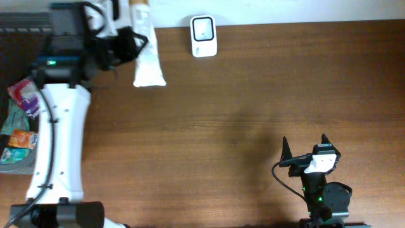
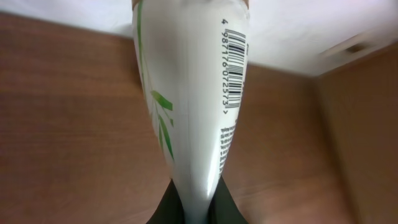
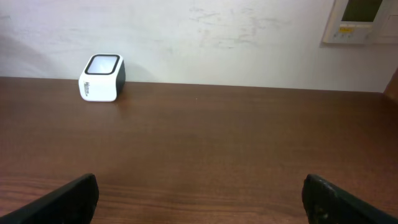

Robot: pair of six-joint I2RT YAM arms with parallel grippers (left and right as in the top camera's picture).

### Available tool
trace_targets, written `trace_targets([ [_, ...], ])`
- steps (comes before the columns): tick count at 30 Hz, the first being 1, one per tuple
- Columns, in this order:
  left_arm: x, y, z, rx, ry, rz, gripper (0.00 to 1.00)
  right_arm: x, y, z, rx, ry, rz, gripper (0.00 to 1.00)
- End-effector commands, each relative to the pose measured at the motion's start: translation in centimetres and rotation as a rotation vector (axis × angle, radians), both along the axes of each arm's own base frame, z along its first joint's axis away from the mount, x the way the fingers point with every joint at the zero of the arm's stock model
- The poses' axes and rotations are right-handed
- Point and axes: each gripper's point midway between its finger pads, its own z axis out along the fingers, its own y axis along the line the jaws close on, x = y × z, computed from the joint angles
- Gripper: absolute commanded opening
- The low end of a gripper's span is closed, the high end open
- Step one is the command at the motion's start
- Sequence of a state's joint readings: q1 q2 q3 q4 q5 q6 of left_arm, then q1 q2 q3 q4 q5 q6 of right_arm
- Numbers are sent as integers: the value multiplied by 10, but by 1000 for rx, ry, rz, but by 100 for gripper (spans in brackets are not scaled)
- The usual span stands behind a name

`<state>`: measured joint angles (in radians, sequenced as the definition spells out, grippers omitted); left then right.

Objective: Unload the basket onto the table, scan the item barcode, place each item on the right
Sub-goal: 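Lift the white tube out and lay it on the table near the scanner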

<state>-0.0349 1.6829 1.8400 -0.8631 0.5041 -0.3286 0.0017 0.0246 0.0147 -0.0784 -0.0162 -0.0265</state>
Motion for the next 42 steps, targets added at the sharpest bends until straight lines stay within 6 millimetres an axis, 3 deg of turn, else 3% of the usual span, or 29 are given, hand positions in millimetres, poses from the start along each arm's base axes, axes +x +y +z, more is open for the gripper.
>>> trace_targets([
  [1,0,-33,-17,195,-23,17,0,0,-1,-4,-1,8,-6,99],
  [6,-14,-118,-86,239,115,-175,0,0,-1,-4,-1,8,-6,99],
  [9,-18,-146,-131,303,191,-222,0,0,-1,-4,-1,8,-6,99],
  [15,-31,-172,-206,361,371,-210,0,0,-1,-4,-1,8,-6,99],
  [21,-27,-161,-253,495,429,-99,0,0,-1,-4,-1,8,-6,99],
  [29,-11,-163,-276,501,412,-57,0,0,-1,-4,-1,8,-6,99],
  [33,-3,-192,-267,399,354,-110,17,0,-1,-4,-1,8,-6,99],
  [36,4,-198,-259,373,317,-112,31,0,-1,-4,-1,8,-6,99],
  [37,7,-200,-255,366,306,-111,42,0,-1,-4,-1,8,-6,99],
  [38,11,-203,-246,364,279,-127,50,0,-1,-4,-1,8,-6,99],
  [42,22,-196,-203,418,160,-207,59,0,-1,-4,-1,8,-6,98],
])
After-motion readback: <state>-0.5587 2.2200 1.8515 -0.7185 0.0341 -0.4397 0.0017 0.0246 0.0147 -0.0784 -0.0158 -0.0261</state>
